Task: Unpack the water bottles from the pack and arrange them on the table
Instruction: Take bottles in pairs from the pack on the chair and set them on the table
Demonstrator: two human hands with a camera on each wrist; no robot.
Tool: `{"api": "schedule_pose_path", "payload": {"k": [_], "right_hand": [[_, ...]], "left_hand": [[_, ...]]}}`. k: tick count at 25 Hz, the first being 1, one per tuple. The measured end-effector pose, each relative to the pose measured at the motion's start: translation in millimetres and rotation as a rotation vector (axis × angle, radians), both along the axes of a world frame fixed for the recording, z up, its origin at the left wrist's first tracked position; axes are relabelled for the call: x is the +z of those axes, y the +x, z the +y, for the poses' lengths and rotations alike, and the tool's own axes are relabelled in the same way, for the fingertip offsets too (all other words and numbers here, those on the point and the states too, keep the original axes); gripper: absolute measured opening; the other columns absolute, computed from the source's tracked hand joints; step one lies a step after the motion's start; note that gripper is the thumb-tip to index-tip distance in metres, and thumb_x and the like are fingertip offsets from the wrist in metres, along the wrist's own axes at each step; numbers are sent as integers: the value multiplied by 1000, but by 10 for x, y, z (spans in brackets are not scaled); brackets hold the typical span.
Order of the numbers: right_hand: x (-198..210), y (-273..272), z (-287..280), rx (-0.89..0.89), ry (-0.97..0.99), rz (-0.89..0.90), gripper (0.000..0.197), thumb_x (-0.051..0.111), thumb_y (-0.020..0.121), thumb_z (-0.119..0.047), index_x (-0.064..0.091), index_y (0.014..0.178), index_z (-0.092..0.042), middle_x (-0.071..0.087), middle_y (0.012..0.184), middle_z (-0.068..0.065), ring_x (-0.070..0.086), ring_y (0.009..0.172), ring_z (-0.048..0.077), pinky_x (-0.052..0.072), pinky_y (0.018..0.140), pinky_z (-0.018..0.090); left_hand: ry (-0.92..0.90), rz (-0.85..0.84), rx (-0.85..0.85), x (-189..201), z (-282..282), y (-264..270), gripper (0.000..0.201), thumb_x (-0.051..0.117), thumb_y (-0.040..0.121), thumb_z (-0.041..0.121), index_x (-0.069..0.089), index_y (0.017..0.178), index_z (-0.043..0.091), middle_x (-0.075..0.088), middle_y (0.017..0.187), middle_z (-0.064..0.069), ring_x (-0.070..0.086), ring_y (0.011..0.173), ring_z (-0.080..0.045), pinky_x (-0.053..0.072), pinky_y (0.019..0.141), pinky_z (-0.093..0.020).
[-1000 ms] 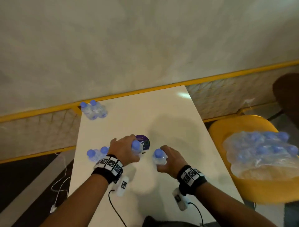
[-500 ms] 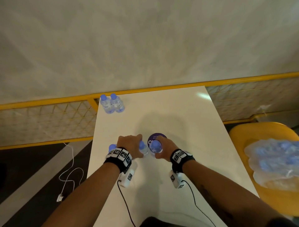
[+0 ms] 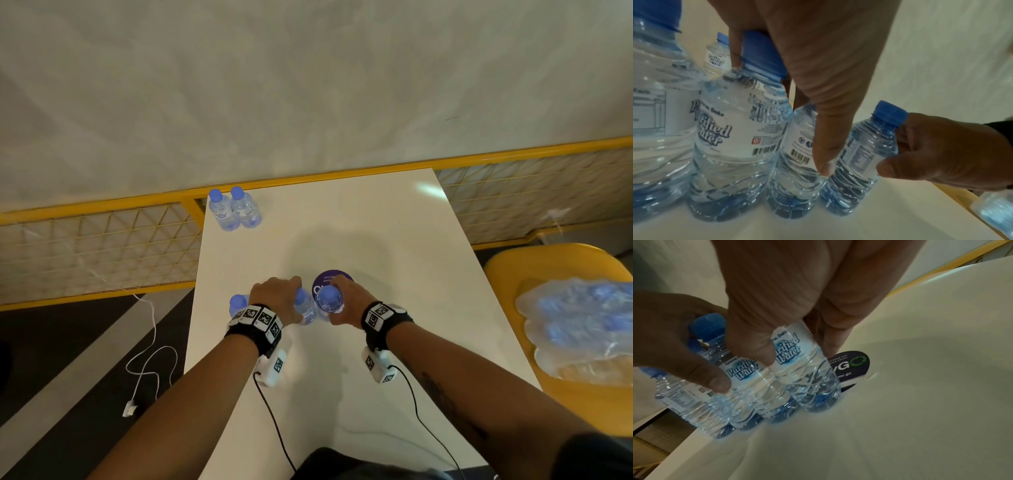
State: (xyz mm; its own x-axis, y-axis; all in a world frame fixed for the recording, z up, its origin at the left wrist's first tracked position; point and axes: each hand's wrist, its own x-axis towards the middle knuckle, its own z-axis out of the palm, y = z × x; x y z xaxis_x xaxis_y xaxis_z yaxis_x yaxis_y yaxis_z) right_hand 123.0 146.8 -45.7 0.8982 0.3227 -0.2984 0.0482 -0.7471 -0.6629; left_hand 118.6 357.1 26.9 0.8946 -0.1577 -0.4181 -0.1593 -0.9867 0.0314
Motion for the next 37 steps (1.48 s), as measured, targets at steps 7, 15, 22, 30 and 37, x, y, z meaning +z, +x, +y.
{"api": "schedule_pose_path", "payload": {"k": [7,15,22,30,37], "right_hand": [[83,-51,-85,-8,27,20,91,89,59,-34,41,135,-16,56,131,4,59,113,23,47,93,29],[298,-1107,-1830,-384,136,51,32,79,78,-28,64,106,-24,64,110,-3,65,99,11,57,83,30],[266,-2308,-4196,-1068,45,29,22,74,81,-16,64,100,-21,71,95,2,69,84,17,56,76,33],[80,-1845,-5118,-994,-114,98,40,74,78,-38,66,106,-10,70,97,10,67,87,30,56,76,42],[-51,-1499,-5375,-680,-367,260,80,57,76,-76,37,144,-39,52,143,-5,54,121,23,46,102,41]], "left_hand": [[-71,20,17,89,2,-13,103,76,49,76,41,136,34,63,122,6,60,109,-25,50,90,-42],[-691,-138,-311,595,-1743,-574,39,66,78,66,62,85,28,61,81,9,58,75,-12,54,70,-38],[-711,450,-505,64,-4245,-1334,56,73,85,48,61,130,17,69,125,-2,67,109,-18,56,95,-39],[-827,326,4,-438,-5665,-1390,39,68,89,38,63,121,17,68,118,-9,63,106,-31,52,98,-46],[-476,238,-194,-740,-5859,-1086,46,48,98,45,59,136,21,57,141,-13,52,128,-36,40,112,-48]]}}
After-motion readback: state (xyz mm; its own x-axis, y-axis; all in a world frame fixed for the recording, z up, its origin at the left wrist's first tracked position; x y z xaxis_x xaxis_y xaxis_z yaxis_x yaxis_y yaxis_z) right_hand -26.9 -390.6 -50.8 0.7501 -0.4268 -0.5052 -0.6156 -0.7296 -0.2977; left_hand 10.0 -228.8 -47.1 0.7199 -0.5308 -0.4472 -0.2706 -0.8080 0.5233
